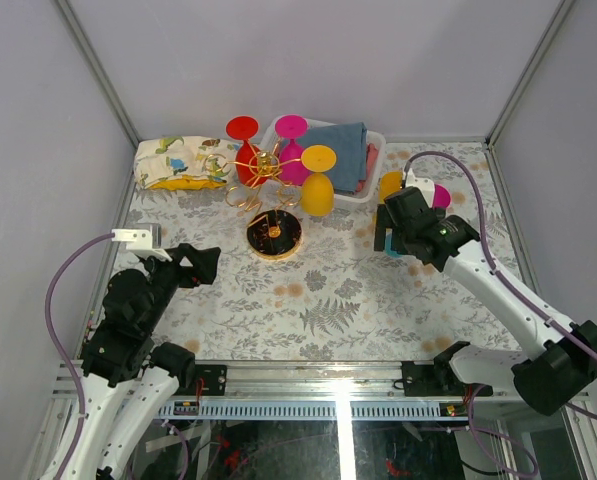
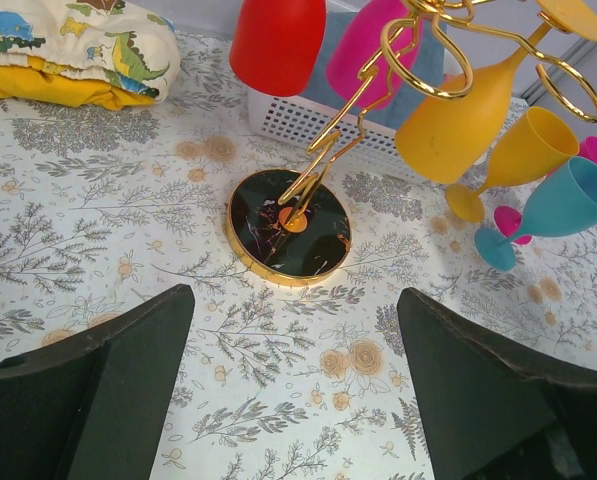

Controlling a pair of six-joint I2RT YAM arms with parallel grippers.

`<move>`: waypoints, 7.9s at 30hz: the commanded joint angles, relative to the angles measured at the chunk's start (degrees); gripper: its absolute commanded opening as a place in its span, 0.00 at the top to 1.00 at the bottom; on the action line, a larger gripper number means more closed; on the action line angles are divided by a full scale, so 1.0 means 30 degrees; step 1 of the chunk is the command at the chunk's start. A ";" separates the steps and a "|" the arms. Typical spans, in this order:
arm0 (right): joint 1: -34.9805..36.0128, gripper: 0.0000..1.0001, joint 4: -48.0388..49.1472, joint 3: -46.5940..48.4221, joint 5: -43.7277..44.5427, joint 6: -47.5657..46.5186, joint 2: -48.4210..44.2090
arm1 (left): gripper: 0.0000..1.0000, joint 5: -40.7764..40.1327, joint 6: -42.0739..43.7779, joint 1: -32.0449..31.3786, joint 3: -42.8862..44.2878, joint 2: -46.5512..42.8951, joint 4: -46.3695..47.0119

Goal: Place the wine glass upside down on the wine glass rack
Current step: Pick up the wine glass at the center of the board, then turn the wine glass upside down at the wine rack.

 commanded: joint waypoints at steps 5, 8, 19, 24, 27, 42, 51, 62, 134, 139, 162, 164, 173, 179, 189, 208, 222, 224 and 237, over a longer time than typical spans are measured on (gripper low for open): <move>-0.2130 0.01 0.2967 -0.0549 -0.0656 0.0177 0.0732 | 0.16 -0.0269 -0.0100 0.0093 0.0070 -0.0078 0.0326; -0.2799 0.01 0.3583 -0.0333 -0.1339 0.0030 0.1587 | 0.16 -0.0346 -0.0113 0.0087 0.0069 -0.0147 0.0287; -0.4832 0.01 0.6148 0.0227 -0.2609 0.0054 0.3388 | 0.15 -0.0279 -0.0107 0.0104 0.0048 -0.0202 0.0287; -0.4992 0.01 0.6649 0.0726 -0.2991 -0.0446 0.4529 | 0.15 -0.0217 -0.0114 0.0101 0.0054 -0.0242 0.0316; -0.5012 0.01 0.6766 0.1018 -0.2398 -0.0733 0.4860 | 0.15 -0.0200 -0.0100 0.0101 0.0056 -0.0232 0.0324; -0.5001 0.05 0.6839 0.1172 -0.1035 -0.1880 0.5039 | 0.14 -0.0252 -0.0113 0.0101 0.0053 -0.0116 0.0315; -0.5022 0.19 0.6606 0.0627 -0.1143 -0.2308 0.3994 | 0.14 -0.0176 -0.0077 0.0099 0.0056 -0.0068 0.0315; -0.4929 0.35 0.5933 -0.1397 -0.4171 -0.2053 0.0531 | 0.14 -0.0153 -0.0085 0.0101 0.0085 -0.0086 0.0269; 0.4517 0.41 1.7043 -0.8078 -0.7251 0.6904 -0.6695 | 0.20 -0.2940 -0.8024 -0.9012 -0.3112 0.7691 0.8706; 0.4711 0.41 1.7459 -0.8103 -0.7192 0.7029 -0.6576 | 0.30 -0.3279 -0.7830 -0.9389 -0.3265 0.8411 0.9613; 0.4756 0.26 1.7622 -0.8241 -0.7838 0.7491 -0.5908 | 1.00 -0.3807 -0.6651 -0.9555 -0.3459 0.9815 1.0608; 0.4748 0.16 1.7100 -0.8104 -0.7532 0.7284 -0.6021 | 1.00 -0.3877 -0.6049 -0.9542 -0.3239 0.9789 1.0120; 0.4756 0.01 1.3398 -0.7638 -0.5518 0.5329 -0.8058 | 1.00 -0.4217 -0.4443 -0.9538 -0.3014 0.8901 0.8093; 0.4741 0.01 1.1982 -0.7617 -0.4375 0.3509 -1.0031 | 1.00 -0.4272 -0.4147 -0.9538 -0.3157 0.8163 0.7446; 0.4755 0.01 0.9543 -0.6125 -0.2815 -0.2327 -1.1318 | 1.00 -0.3526 -0.1507 -0.9582 -0.1322 0.8146 0.5609; 0.4756 0.00 0.7643 -0.3670 -1.0595 -1.1711 -0.8631 | 1.00 -0.4700 0.3570 -1.4105 0.1650 0.9077 0.3948; 0.4756 0.03 1.0257 -0.2120 -1.8476 -1.4657 -0.4593 | 1.00 -0.1474 0.8149 -1.4143 0.4516 0.8899 0.0425; 0.4756 0.04 1.0360 -0.1928 -1.9006 -1.5161 -0.4168 | 1.00 -0.1083 0.8663 -1.4139 0.4594 0.8860 0.0317; 0.4756 0.23 1.2008 -0.1663 -2.1474 -1.5890 -0.4152 | 1.00 0.2390 1.1180 -1.4146 0.5309 0.8770 0.0595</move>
